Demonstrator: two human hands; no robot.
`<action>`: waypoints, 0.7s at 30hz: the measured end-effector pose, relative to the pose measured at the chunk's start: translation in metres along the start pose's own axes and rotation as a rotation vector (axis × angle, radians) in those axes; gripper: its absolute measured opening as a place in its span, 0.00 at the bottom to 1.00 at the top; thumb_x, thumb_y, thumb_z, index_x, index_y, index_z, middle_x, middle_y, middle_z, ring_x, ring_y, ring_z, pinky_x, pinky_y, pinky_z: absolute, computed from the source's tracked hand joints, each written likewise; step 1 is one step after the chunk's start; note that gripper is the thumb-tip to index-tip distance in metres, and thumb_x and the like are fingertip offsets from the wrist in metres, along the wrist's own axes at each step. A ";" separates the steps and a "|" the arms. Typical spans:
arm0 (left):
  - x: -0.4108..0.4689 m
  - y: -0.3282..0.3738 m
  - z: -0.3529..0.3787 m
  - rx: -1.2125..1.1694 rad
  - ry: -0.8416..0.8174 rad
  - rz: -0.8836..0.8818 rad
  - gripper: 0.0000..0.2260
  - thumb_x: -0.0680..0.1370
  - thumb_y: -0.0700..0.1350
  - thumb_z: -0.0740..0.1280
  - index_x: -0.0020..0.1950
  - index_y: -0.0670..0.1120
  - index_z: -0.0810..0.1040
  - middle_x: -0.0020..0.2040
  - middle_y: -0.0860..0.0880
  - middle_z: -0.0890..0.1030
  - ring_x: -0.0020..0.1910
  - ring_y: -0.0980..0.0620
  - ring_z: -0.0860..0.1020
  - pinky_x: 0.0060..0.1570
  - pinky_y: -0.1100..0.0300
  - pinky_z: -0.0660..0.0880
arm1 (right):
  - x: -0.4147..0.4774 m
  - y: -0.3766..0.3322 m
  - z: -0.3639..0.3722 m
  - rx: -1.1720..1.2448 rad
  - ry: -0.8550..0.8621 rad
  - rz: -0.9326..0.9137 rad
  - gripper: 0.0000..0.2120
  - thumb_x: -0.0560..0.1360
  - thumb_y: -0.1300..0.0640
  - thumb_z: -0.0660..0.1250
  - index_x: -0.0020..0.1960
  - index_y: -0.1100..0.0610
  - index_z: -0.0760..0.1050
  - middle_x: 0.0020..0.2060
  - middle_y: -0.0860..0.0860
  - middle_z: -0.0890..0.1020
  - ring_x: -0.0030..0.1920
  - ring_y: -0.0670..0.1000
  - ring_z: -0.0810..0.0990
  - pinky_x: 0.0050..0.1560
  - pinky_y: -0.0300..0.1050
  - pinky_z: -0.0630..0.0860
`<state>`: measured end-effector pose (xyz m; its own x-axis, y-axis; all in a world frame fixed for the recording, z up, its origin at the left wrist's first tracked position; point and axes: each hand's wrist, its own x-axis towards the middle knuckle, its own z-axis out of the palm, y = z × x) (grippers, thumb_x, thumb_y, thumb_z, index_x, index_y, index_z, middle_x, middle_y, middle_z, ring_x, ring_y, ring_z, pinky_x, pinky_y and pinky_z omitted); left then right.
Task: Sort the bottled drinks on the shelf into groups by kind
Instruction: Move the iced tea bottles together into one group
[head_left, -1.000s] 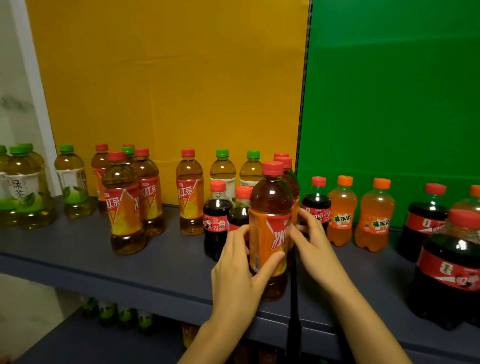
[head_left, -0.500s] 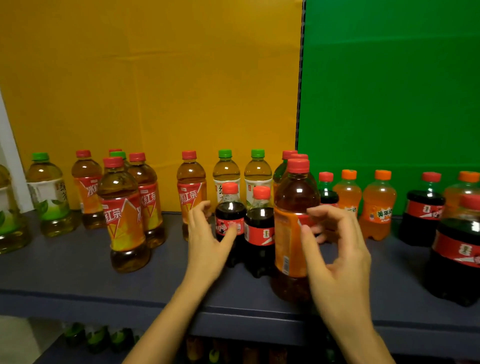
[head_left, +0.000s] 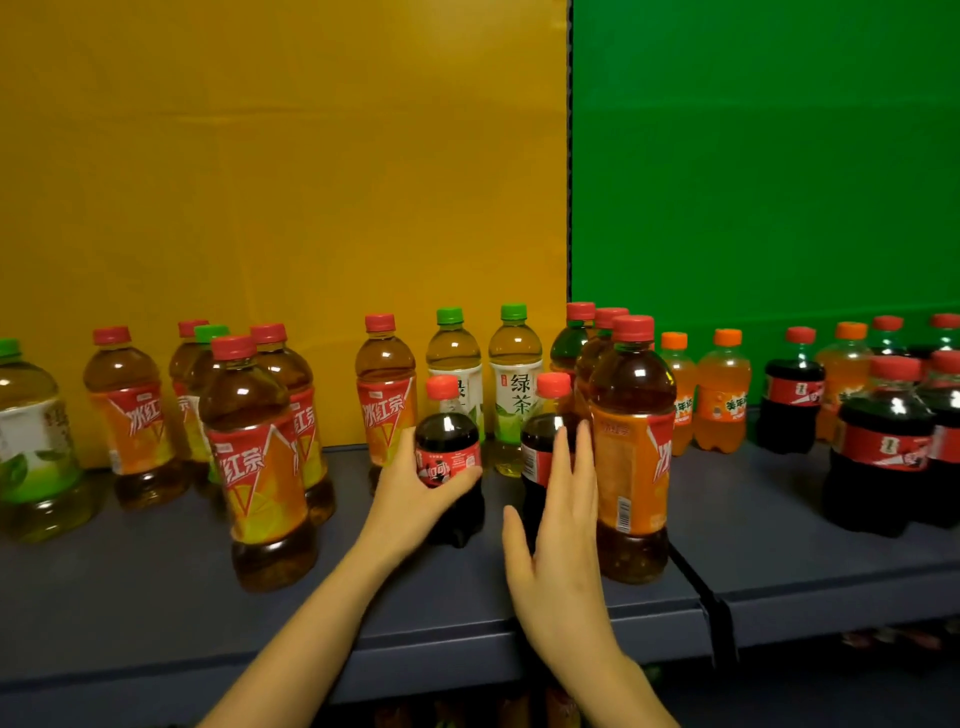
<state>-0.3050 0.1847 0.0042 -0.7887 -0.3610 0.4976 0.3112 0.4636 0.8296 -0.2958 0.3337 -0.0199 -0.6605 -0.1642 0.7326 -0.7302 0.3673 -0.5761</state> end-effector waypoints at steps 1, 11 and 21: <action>-0.001 -0.002 -0.003 -0.004 0.019 -0.001 0.22 0.69 0.43 0.74 0.59 0.53 0.68 0.51 0.58 0.77 0.49 0.64 0.76 0.42 0.74 0.72 | 0.000 0.001 0.004 -0.013 -0.001 0.013 0.36 0.78 0.58 0.59 0.73 0.47 0.35 0.72 0.40 0.32 0.72 0.38 0.31 0.69 0.31 0.35; 0.000 -0.007 -0.011 -0.091 0.136 -0.028 0.24 0.67 0.41 0.75 0.57 0.51 0.67 0.51 0.51 0.77 0.50 0.53 0.76 0.48 0.61 0.69 | 0.020 0.010 0.023 0.079 -0.012 0.149 0.35 0.74 0.63 0.65 0.75 0.57 0.50 0.73 0.51 0.57 0.72 0.45 0.54 0.69 0.33 0.51; -0.004 -0.009 -0.011 -0.222 0.099 -0.014 0.22 0.67 0.38 0.75 0.55 0.53 0.70 0.52 0.51 0.79 0.51 0.55 0.78 0.51 0.60 0.73 | 0.051 0.024 0.048 0.182 -0.114 0.373 0.35 0.69 0.51 0.73 0.68 0.59 0.60 0.63 0.56 0.68 0.64 0.54 0.69 0.63 0.49 0.70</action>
<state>-0.2986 0.1736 -0.0025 -0.7413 -0.4488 0.4990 0.4179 0.2732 0.8665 -0.3554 0.2901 -0.0140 -0.8926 -0.1545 0.4236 -0.4503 0.2548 -0.8558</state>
